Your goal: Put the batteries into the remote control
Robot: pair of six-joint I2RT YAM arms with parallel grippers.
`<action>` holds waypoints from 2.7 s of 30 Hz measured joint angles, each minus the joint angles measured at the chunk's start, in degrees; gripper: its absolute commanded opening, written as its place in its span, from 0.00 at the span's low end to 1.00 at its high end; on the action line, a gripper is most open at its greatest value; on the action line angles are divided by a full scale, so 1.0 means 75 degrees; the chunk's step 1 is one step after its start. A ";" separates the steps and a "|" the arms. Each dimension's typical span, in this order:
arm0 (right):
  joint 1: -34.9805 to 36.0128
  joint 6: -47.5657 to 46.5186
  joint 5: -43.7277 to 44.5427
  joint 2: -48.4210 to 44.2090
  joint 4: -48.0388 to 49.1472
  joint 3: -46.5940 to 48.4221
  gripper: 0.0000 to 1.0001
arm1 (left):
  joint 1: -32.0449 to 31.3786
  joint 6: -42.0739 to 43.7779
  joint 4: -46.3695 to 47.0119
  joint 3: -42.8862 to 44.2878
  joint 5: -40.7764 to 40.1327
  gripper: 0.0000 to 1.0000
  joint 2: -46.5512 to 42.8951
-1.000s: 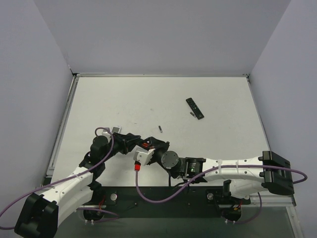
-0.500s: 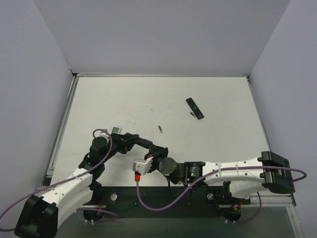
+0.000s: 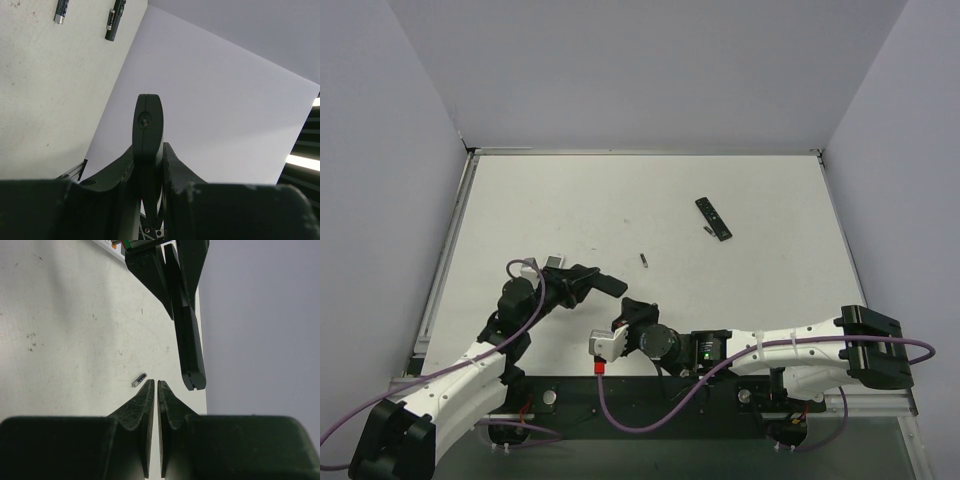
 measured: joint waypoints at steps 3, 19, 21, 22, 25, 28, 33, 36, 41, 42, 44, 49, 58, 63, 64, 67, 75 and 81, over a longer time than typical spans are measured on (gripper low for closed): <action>-0.0006 -0.0017 0.0000 0.0000 0.0111 -0.0006 0.03 | 0.0000 0.0009 -0.0003 -0.0032 -0.0003 0.00 -0.0038; -0.0117 0.0245 -0.0137 -0.0012 -0.0015 -0.0006 0.34 | 0.0006 0.0131 0.0020 -0.0125 -0.0064 0.00 -0.0047; -0.0122 0.0294 -0.0169 -0.0023 -0.0055 -0.0006 0.38 | 0.0009 0.0134 0.0047 -0.0125 -0.0073 0.00 -0.0047; -0.0131 0.0318 -0.0175 -0.0032 -0.0064 -0.0006 0.40 | 0.0009 0.0134 0.0055 -0.0128 -0.0076 0.00 -0.0047; -0.0163 0.0338 -0.0192 -0.0099 -0.0055 -0.0006 0.45 | 0.0012 0.0195 0.0052 -0.0149 -0.0090 0.00 -0.0047; -0.0172 0.0353 -0.0201 -0.0210 -0.0055 -0.0006 0.53 | 0.0012 0.0236 0.0052 -0.0160 -0.0090 0.00 -0.0047; -0.0172 0.0379 -0.0204 -0.0527 -0.0061 -0.0003 0.65 | 0.0012 0.0268 0.0052 -0.0160 -0.0090 0.00 -0.0047; -0.0195 0.0475 -0.0274 -0.0787 -0.0108 0.0003 0.68 | 0.0012 0.0277 0.0055 -0.0160 -0.0090 0.00 -0.0044; -0.0265 0.0769 -0.0460 -0.1102 -0.0312 0.0082 0.72 | 0.0012 0.0344 0.0055 -0.0160 -0.0090 0.00 0.0009; -0.0294 0.0933 -0.0504 -0.1125 -0.0396 0.0125 0.74 | 0.0012 0.0402 0.0055 -0.0160 -0.0090 0.00 0.0023; -0.0525 0.1413 -0.0761 -0.1186 -0.0720 0.0256 0.76 | 0.0012 0.0519 0.0055 -0.0163 -0.0093 0.00 0.0050; -0.1988 0.3593 -0.1641 -0.1341 -0.1886 0.0761 0.73 | 0.0090 0.1078 0.0064 -0.0297 -0.0099 0.00 0.0055; -0.3500 0.6653 -0.2970 0.0224 -0.4794 0.2404 0.63 | 0.0251 0.3567 -0.0801 -0.0408 -0.0475 0.00 -0.0128; -0.3459 0.7466 -0.3430 0.2022 -0.5904 0.3328 0.47 | 0.0262 0.5018 -0.1393 -0.0408 -0.0787 0.00 -0.0516; -0.3450 0.7554 -0.3468 0.2302 -0.6076 0.3453 0.45 | 0.0268 0.5217 -0.1492 -0.0408 -0.0825 0.00 -0.0606; -0.3386 0.7720 -0.3445 0.2964 -0.6385 0.3701 0.38 | 0.0277 0.5677 -0.1824 -0.0408 -0.0956 0.00 -0.0912; -0.3203 0.7804 -0.3439 0.4144 -0.6685 0.4441 0.24 | 0.0300 0.6362 -0.2658 -0.0408 -0.1329 0.00 -0.1734; -0.3203 0.7880 -0.3538 0.4570 -0.6741 0.4619 0.09 | 0.0303 0.6505 -0.2908 -0.0411 -0.1413 0.00 -0.1918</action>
